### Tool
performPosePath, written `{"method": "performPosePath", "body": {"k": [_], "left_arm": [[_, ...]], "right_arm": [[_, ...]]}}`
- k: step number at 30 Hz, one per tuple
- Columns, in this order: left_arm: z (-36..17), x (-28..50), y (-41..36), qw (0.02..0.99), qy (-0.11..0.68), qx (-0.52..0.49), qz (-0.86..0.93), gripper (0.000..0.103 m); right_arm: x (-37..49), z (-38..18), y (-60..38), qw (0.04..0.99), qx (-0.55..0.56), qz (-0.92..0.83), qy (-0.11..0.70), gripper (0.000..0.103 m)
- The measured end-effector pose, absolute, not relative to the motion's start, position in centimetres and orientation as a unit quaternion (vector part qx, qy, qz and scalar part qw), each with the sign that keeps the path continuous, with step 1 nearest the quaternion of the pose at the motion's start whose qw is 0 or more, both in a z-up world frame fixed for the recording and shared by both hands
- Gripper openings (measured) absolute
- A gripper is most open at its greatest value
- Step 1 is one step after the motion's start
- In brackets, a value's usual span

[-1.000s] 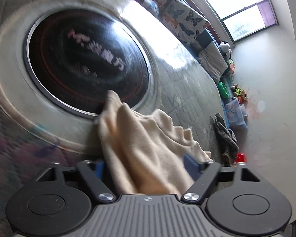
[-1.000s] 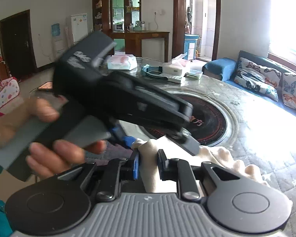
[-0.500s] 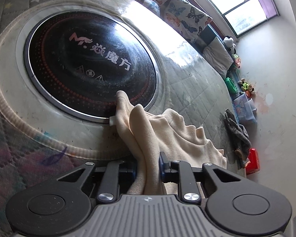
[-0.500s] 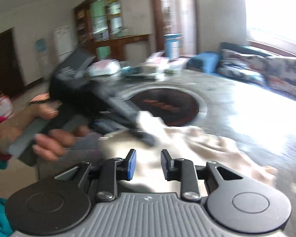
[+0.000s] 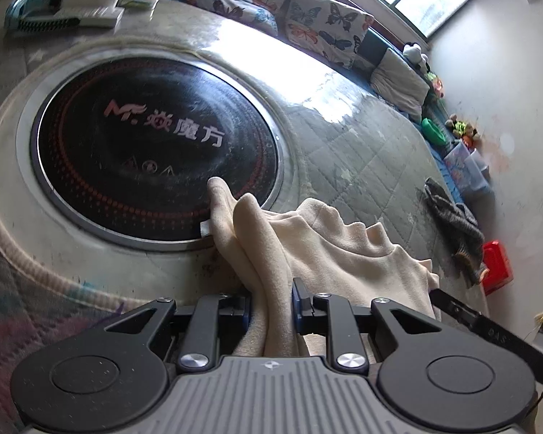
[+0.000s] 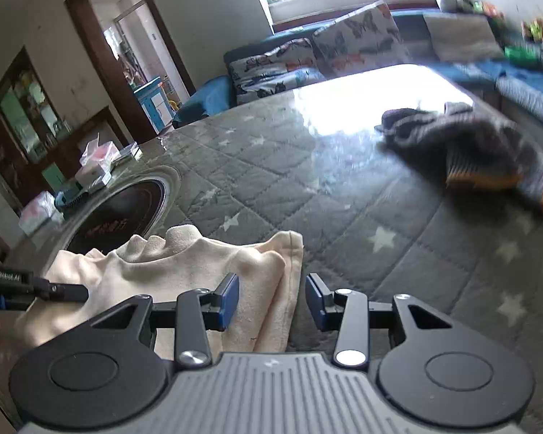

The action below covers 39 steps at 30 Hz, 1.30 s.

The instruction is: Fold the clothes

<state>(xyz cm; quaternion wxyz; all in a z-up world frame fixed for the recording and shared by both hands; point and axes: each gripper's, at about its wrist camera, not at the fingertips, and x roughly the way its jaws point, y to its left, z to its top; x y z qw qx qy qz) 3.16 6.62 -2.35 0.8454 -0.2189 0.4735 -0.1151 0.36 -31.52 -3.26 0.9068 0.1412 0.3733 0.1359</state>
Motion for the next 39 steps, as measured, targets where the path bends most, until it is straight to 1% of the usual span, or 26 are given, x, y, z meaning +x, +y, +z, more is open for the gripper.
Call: {"method": "performPosePath", "body": {"k": [4, 5, 6, 7, 8, 12, 17, 21, 26, 28, 31, 32, 33, 37, 38, 39], "left_arm": [[-2.1, 3.2, 6.3, 0.85, 0.473, -0.2, -0.116, 0.023], [-2.1, 3.4, 5.9, 0.852, 0.472, -0.194, -0.115, 0.023], [-1.9, 3.4, 5.6, 0.855, 0.47, -0.187, -0.116, 0.023], [-1.7, 3.5, 5.4, 0.857, 0.468, -0.18, -0.117, 0.023], [-1.4, 3.5, 5.1, 0.86, 0.465, -0.173, -0.12, 0.022], [0.0, 4.1, 3.7, 0.869, 0.453, -0.148, -0.138, 0.019], [1.6, 5.7, 0.4, 0.871, 0.445, -0.126, -0.166, 0.018], [2.3, 7.1, -2.8, 0.871, 0.442, -0.109, -0.186, 0.018], [2.3, 8.3, -6.6, 0.871, 0.443, -0.084, -0.194, 0.018], [2.2, 8.4, -7.5, 0.873, 0.441, -0.073, -0.196, 0.018], [1.9, 8.5, -7.6, 0.872, 0.445, -0.07, -0.19, 0.018], [1.8, 8.5, -7.4, 0.872, 0.446, -0.069, -0.187, 0.018], [1.7, 8.6, -7.2, 0.872, 0.449, -0.069, -0.182, 0.018], [1.3, 8.8, -6.3, 0.871, 0.456, -0.069, -0.168, 0.018], [1.3, 8.8, -6.2, 0.871, 0.456, -0.068, -0.166, 0.018], [1.3, 8.8, -6.1, 0.871, 0.457, -0.067, -0.166, 0.018]], "right_arm": [[0.6, -3.5, -30.7, 0.908, 0.148, 0.138, 0.367, 0.041], [0.5, -3.5, -30.4, 0.908, 0.143, 0.142, 0.368, 0.037], [0.5, -3.5, -30.0, 0.908, 0.137, 0.147, 0.369, 0.021], [0.4, -3.4, -29.8, 0.908, 0.135, 0.151, 0.368, 0.014], [0.1, -3.1, -29.7, 0.91, 0.133, 0.151, 0.363, 0.012], [-1.0, -1.5, -30.1, 0.923, 0.125, 0.146, 0.334, 0.01], [-2.3, 1.8, -31.8, 0.943, 0.099, 0.121, 0.294, 0.01], [-2.5, 3.8, -34.0, 0.956, 0.079, 0.087, 0.27, 0.003], [-2.4, 5.2, -38.2, 0.963, 0.086, 0.038, 0.254, 0.002], [-2.2, 4.8, -39.4, 0.958, 0.099, 0.035, 0.267, 0.003], [-2.0, 2.9, -40.3, 0.947, 0.124, 0.045, 0.292, 0.013], [-1.8, 2.1, -40.4, 0.944, 0.13, 0.047, 0.3, 0.023], [-1.7, 1.4, -40.4, 0.941, 0.137, 0.05, 0.306, 0.029], [-0.8, -1.8, -39.8, 0.926, 0.169, 0.07, 0.33, 0.038], [-0.5, -2.4, -39.7, 0.923, 0.176, 0.072, 0.334, 0.042], [-0.2, -2.8, -39.5, 0.921, 0.182, 0.074, 0.336, 0.043]]}}
